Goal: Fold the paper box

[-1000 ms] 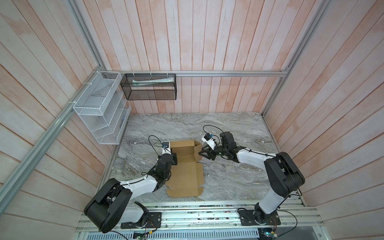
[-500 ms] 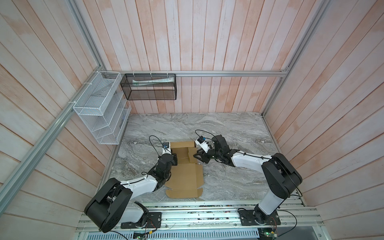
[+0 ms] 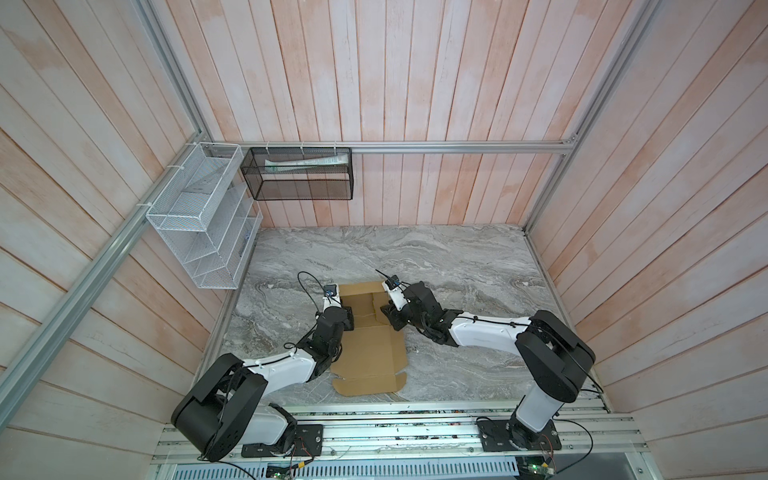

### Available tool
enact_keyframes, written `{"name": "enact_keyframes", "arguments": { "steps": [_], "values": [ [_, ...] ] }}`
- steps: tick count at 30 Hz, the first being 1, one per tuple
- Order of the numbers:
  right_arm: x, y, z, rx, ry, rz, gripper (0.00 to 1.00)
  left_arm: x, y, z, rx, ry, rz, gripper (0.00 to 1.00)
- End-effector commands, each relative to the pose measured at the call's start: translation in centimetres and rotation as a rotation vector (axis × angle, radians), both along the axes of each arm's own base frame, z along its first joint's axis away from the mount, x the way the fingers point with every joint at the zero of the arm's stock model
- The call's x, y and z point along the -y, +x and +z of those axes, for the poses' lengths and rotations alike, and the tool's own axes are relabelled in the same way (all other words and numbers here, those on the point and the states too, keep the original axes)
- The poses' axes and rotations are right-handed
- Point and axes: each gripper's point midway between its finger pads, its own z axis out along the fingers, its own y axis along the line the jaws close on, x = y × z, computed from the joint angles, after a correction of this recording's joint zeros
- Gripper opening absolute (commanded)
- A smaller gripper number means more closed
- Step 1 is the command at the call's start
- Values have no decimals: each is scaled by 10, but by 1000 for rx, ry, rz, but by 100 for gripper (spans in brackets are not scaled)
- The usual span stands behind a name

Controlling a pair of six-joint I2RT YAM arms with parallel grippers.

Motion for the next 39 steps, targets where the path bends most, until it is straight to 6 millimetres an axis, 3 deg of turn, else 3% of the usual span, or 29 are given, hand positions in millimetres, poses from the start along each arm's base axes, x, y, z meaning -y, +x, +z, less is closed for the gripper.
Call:
{"name": "enact_keyframes", "arguments": {
  "steps": [1, 11, 18, 30, 39],
  "values": [
    [1, 16, 11, 59, 42, -140, 36, 13, 4, 10, 24, -51, -38, 0],
    [3, 25, -10, 46, 3, -261, 36, 13, 3, 10, 25, -50, -41, 0],
    [-5, 26, -16, 68, -73, -296, 36, 13, 3, 10, 24, -54, -42, 0],
    [-5, 23, -24, 74, -135, -340, 21, 14, 3, 9, 24, -58, -44, 0],
    [-5, 23, -30, 66, -157, -350, 16, 12, 2, 9, 26, -60, -36, 0]
  ]
}}
